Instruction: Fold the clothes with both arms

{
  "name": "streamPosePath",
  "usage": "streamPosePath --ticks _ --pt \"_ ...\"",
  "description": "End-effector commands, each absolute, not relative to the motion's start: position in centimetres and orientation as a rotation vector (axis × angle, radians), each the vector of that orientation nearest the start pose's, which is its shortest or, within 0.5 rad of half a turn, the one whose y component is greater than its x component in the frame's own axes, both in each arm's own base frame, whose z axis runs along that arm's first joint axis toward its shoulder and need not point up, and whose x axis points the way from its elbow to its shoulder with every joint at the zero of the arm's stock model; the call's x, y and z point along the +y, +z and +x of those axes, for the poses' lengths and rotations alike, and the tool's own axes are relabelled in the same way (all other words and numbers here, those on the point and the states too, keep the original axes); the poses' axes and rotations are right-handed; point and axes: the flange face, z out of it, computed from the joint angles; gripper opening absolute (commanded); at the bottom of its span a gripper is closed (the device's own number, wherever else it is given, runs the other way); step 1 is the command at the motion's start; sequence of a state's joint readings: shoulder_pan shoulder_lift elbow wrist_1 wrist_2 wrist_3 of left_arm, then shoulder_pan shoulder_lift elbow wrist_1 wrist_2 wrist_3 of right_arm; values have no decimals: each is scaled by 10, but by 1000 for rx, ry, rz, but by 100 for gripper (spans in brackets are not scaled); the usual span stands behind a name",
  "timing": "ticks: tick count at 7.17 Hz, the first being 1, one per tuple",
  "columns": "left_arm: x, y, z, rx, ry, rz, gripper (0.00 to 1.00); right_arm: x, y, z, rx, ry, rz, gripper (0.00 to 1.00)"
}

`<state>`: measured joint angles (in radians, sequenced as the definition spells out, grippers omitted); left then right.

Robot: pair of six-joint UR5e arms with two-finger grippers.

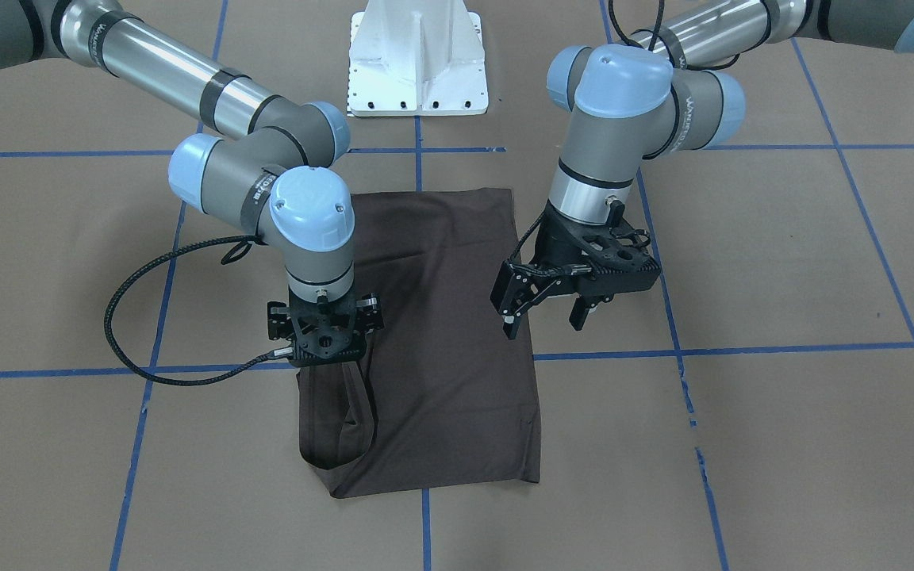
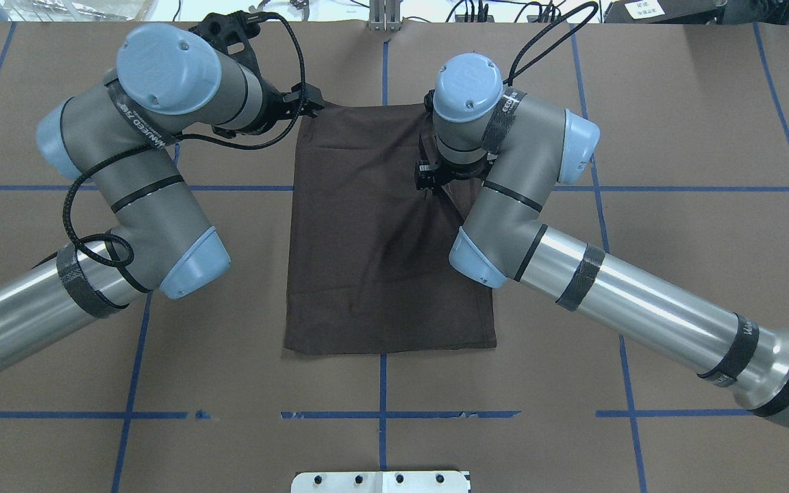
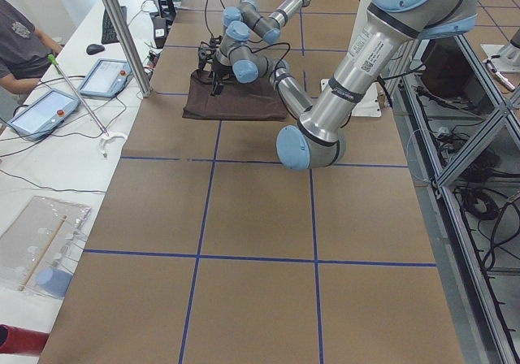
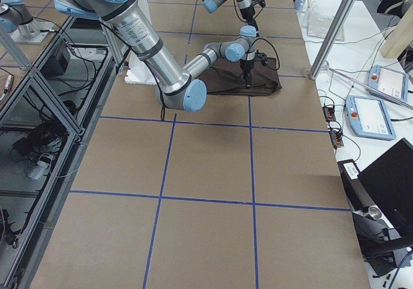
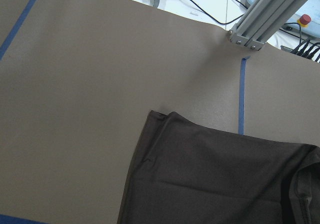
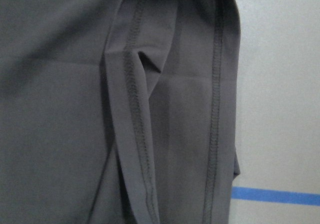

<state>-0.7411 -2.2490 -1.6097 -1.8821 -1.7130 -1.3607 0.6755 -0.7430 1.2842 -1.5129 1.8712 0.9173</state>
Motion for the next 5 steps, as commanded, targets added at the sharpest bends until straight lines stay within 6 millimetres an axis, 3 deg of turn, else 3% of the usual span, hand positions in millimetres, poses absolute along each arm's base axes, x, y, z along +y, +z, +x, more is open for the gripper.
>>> streamPosePath --ticks 1,3,4,5 --pt "-560 202 435 978 -410 358 100 -575 281 -553 -633 -70 120 100" --pt "-560 200 435 982 -409 360 100 -577 293 -553 -611 -105 123 100" --pt "-560 199 435 984 -409 361 100 -587 304 -541 -597 -114 127 100" --pt "-560 199 435 984 -409 361 100 -596 329 -524 -573 -124 121 100"
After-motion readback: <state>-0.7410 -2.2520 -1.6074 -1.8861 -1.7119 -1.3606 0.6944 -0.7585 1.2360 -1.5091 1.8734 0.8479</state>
